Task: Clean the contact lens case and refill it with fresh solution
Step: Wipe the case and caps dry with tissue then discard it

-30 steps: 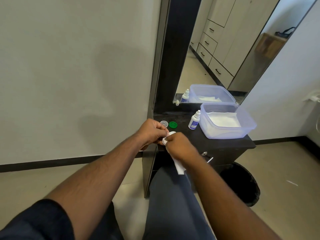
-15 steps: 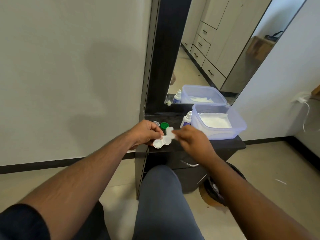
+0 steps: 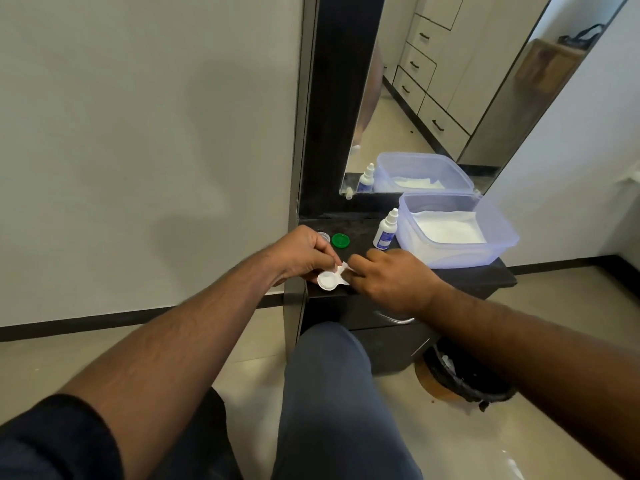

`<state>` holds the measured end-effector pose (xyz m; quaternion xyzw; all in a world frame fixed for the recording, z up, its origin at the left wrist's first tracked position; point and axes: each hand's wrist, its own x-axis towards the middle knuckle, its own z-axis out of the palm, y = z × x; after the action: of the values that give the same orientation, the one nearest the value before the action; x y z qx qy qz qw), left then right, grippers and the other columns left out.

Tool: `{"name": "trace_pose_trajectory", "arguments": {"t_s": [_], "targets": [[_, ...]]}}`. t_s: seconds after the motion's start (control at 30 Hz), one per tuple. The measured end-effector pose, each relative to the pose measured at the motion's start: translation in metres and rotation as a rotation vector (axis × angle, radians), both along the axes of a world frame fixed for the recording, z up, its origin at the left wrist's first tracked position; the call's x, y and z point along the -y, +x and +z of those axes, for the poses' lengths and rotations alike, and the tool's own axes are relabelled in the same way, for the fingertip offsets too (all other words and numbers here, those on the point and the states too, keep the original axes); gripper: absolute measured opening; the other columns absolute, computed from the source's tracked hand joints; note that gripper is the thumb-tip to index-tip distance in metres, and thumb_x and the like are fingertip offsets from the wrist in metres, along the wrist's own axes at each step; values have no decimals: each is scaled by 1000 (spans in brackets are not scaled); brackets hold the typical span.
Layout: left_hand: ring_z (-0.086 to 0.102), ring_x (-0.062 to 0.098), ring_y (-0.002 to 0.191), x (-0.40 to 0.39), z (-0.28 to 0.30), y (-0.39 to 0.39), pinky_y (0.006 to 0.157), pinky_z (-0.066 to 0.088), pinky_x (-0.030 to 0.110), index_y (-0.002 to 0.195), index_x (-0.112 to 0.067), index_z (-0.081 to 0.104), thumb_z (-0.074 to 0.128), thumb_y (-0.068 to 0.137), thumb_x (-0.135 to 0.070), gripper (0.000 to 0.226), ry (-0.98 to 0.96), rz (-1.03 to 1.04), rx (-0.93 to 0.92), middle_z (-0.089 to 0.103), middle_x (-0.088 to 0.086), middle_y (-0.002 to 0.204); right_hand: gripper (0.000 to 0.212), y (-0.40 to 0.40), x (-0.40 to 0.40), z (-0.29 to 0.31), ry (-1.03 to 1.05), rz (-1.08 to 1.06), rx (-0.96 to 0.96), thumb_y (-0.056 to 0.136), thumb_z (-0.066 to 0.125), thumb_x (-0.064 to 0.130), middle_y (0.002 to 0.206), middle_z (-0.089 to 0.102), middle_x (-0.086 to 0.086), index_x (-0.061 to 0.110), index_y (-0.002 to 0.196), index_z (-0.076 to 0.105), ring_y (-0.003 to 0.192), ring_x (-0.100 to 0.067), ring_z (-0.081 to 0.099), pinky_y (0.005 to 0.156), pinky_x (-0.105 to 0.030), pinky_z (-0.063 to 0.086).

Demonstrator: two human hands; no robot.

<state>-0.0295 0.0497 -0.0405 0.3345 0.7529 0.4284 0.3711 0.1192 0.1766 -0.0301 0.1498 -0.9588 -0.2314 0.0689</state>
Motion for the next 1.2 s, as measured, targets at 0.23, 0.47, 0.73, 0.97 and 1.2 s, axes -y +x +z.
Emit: {"name": "trace_pose_trajectory", "arguments": {"t_s": [0.23,0.47,0.73,0.97,1.2], "targets": [[64,8,71,-1,-1,8,52,50,10,83,-6,76,67,78,3,14,27,20,-88,71,-1,77,20,11,42,-27,-389,-498,-91,94,47,26,101,52,-5,14,104,60,76,-23,59,48,-32,38],[64,9,73,3,1,9,56,52,15,81,-11,76,69,78,2,15,32,-3,-94,72,4,83,9,11,52,-50,-545,-543,-254,82,68,18,83,51,-2,15,87,61,55,-14,48,39,-25,33],[65,12,59,10,0,10,49,54,24,88,2,71,74,80,-10,15,88,111,180,69,10,78,26,15,32,-36,-334,-362,-382,85,39,17,79,57,-5,13,89,65,54,-20,52,38,-27,31],[73,20,73,-2,5,18,59,59,23,91,4,69,54,92,-8,19,23,-7,153,72,18,88,27,14,13,-25,-292,-242,-320,76,70,11,86,61,-11,6,103,65,58,-21,54,42,-27,39],[63,3,51,-4,-2,24,50,51,15,88,14,65,50,91,-2,23,55,-38,-28,63,12,74,46,27,-10,-14,-66,-40,-257,78,68,13,88,59,-9,6,122,58,58,-20,50,44,-31,40]]}}
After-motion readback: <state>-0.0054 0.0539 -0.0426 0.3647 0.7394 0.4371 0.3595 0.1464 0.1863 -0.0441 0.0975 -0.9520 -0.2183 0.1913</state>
